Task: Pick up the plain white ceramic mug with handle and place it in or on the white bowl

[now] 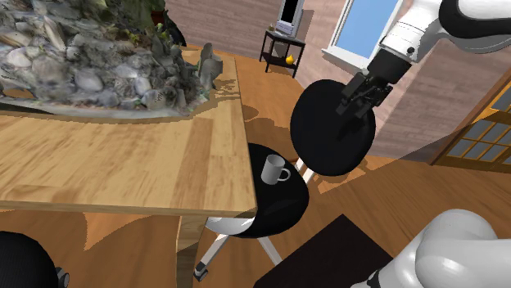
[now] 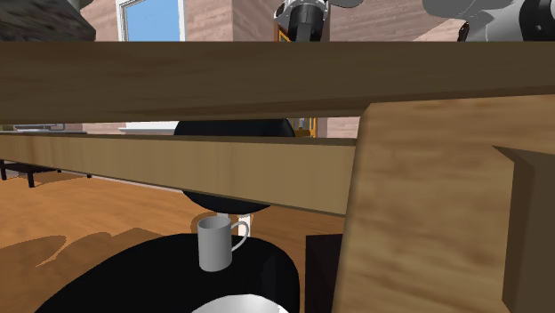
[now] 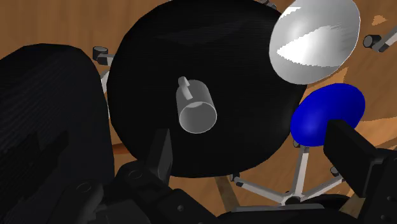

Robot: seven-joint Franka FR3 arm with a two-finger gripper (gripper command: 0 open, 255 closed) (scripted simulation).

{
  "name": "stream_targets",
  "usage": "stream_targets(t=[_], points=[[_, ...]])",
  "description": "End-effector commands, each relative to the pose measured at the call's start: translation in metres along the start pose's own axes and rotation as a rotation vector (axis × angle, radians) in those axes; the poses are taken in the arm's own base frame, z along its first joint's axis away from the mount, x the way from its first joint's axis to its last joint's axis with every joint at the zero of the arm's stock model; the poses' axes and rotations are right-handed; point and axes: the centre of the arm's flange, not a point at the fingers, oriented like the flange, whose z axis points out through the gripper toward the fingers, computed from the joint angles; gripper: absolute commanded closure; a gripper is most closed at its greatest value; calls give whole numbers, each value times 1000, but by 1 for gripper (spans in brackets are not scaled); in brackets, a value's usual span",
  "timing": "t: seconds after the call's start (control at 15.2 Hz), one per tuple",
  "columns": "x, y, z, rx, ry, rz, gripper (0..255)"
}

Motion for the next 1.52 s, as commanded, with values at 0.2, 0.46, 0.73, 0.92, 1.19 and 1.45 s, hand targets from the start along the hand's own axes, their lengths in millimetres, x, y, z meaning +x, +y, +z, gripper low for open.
stream_targets(t=[0.2,0.46,0.73,0.92,1.19,1.45], points=[[19,-6,35,-19,-7,17,0],[44,-13,82,-43,-17,39,0],[69,-19,130,-68,-27,62,0],[88,-22,166,-87,-35,79,0],[112,-24,214,-111,-45,101,0],[136,-24,263,-136,-55,124,0]])
